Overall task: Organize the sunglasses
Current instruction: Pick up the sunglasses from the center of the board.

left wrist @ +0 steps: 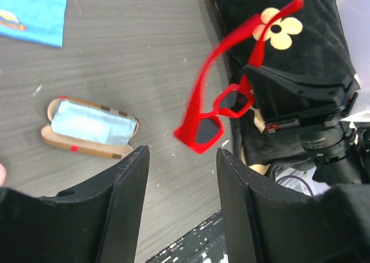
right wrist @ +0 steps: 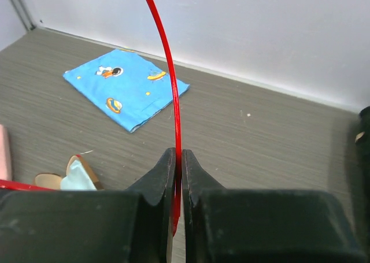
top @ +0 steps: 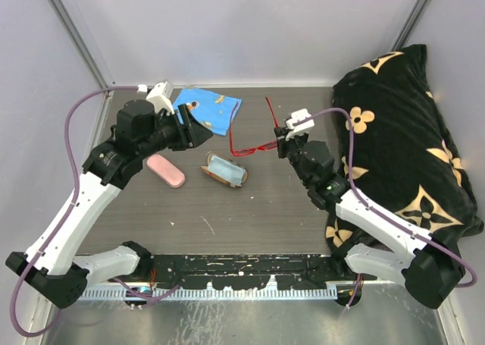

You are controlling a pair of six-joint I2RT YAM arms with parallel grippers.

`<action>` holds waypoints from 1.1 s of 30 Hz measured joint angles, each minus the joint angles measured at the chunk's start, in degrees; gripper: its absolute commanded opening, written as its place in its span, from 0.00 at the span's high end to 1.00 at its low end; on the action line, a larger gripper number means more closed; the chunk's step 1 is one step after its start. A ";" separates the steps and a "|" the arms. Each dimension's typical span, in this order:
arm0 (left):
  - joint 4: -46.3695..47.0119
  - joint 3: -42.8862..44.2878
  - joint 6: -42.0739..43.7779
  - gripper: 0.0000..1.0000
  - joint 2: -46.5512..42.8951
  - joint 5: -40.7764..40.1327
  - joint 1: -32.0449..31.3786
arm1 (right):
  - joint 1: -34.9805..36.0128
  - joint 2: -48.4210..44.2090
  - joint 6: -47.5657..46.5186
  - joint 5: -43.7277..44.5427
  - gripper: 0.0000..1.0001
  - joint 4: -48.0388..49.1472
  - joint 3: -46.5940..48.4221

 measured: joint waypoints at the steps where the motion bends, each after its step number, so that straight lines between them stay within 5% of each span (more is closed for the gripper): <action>1: -1.55 2.51 1.20 0.48 0.85 -3.21 -1.97 | 1.79 1.11 -1.97 2.75 1.00 -0.13 1.31; 13: -14.16 27.02 9.84 0.42 17.42 -24.61 -13.90 | 13.40 5.29 -23.56 22.75 1.00 9.33 2.64; 23: -20.22 31.04 11.85 0.43 27.06 -30.58 -16.35 | 14.95 5.77 -29.16 25.94 1.00 14.71 2.64; 33: -20.11 36.35 15.74 0.58 30.60 -36.13 -17.92 | 14.99 5.92 -29.09 25.94 0.99 14.51 2.64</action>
